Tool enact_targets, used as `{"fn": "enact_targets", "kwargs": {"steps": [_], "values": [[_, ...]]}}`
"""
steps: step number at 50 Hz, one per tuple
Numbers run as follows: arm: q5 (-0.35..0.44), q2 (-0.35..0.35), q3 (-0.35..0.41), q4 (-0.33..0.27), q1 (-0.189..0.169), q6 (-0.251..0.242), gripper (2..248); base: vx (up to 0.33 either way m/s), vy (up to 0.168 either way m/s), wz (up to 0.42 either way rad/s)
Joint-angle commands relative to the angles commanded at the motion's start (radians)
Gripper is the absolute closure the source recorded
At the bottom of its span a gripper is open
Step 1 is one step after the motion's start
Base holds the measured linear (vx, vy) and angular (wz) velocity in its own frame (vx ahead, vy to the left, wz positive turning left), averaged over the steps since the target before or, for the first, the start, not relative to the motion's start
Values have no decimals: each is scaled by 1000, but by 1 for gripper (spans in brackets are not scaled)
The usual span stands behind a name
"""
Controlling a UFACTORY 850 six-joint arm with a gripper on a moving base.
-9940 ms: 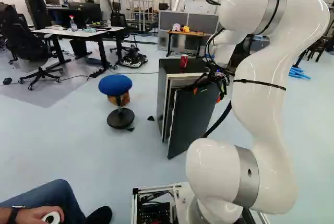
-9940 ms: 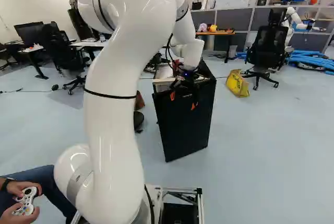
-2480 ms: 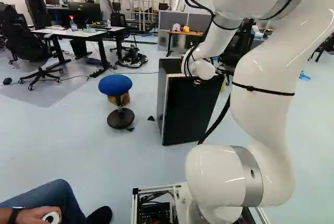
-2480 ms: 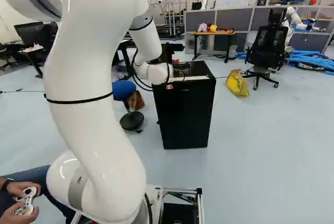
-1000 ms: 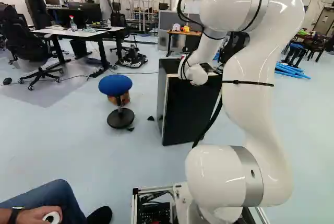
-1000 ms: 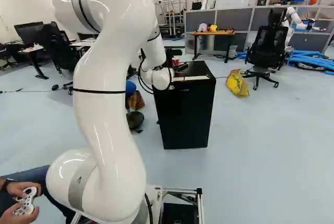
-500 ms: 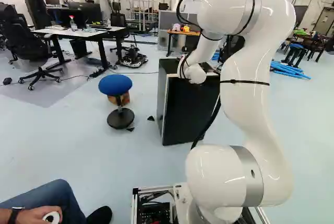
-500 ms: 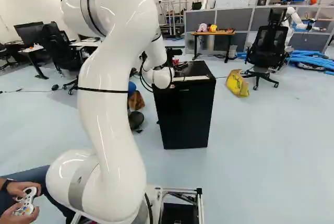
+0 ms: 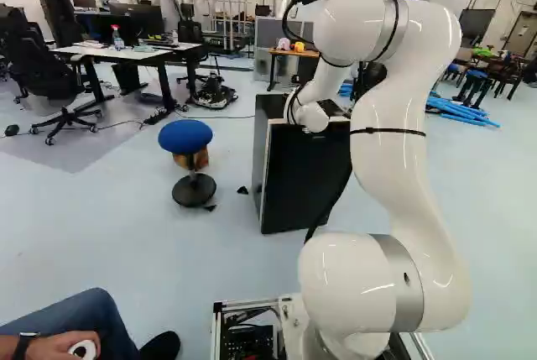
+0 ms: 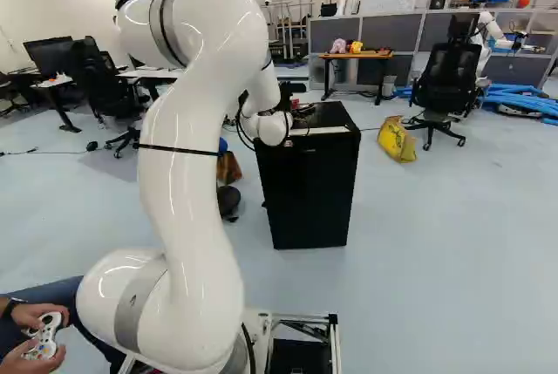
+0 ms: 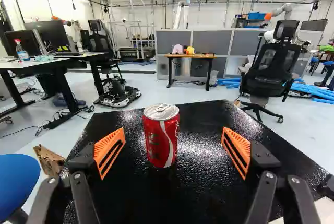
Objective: Grab a drink from the fridge
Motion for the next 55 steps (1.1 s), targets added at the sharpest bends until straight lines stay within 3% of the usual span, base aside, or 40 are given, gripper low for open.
{"fn": "enact_targets", "kwargs": {"steps": [26, 55], "values": [[-48, -57, -78, 46, 10, 0, 3, 0, 0, 0], [-53, -102, -142, 53, 25, 0, 3, 0, 0, 0]]}}
